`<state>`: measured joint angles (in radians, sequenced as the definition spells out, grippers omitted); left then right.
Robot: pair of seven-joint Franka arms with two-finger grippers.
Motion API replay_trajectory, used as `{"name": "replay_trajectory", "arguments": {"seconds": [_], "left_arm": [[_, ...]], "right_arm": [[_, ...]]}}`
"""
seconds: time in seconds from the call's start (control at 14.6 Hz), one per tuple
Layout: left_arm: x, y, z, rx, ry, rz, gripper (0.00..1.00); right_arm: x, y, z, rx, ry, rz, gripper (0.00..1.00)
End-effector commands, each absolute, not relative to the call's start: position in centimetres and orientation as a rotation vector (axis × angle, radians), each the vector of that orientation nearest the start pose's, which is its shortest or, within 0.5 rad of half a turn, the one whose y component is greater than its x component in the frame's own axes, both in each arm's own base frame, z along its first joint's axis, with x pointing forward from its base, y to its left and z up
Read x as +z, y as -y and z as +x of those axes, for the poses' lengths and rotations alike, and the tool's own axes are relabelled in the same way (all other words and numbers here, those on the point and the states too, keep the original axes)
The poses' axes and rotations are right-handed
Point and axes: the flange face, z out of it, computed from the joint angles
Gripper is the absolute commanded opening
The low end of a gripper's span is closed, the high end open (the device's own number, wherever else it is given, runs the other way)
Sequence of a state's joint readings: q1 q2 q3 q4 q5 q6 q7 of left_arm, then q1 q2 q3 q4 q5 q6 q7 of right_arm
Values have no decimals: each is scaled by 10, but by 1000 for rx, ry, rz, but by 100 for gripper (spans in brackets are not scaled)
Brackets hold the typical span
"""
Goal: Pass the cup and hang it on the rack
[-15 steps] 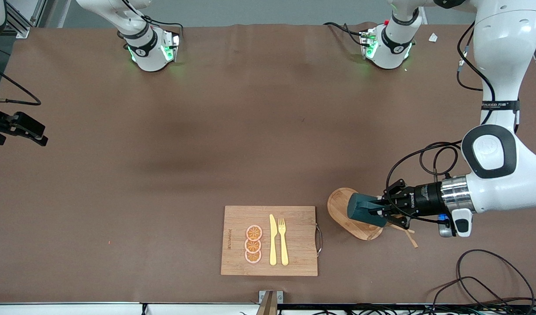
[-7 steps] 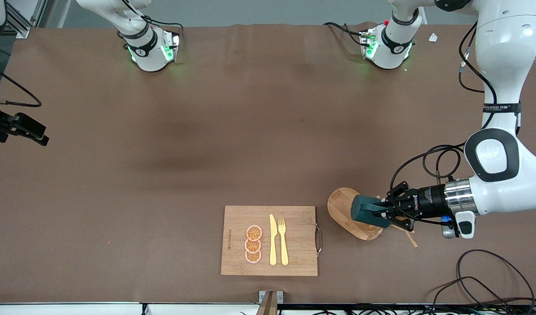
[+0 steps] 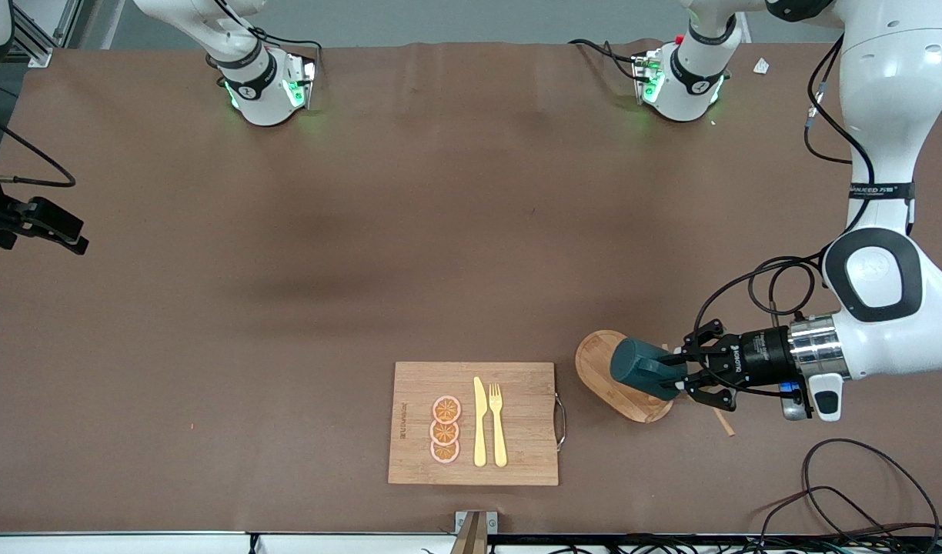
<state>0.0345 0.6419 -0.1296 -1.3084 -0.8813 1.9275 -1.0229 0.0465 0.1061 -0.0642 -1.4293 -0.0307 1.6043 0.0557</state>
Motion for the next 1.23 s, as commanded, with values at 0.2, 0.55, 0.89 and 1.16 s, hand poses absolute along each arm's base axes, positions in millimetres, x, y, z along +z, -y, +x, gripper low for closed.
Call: {"name": "replay_trajectory", "arguments": {"seconds": [0.2,0.55,0.89,1.16], "left_arm": [[432,102,727,-598,-1345,1857,100],[524,121,696,-433,-1198,2066,100],[590,126,654,-118,-937,2498,100],[617,111,626,15,-630,2833,100]], "right_arm": [[640,15,585,-112,-96,-3194,100],[640,16,585,-111,-101,-3192,100],[640,14,585,-114,-93,-3192,100],[640,8,585,-117,-79,-3193,100]]}}
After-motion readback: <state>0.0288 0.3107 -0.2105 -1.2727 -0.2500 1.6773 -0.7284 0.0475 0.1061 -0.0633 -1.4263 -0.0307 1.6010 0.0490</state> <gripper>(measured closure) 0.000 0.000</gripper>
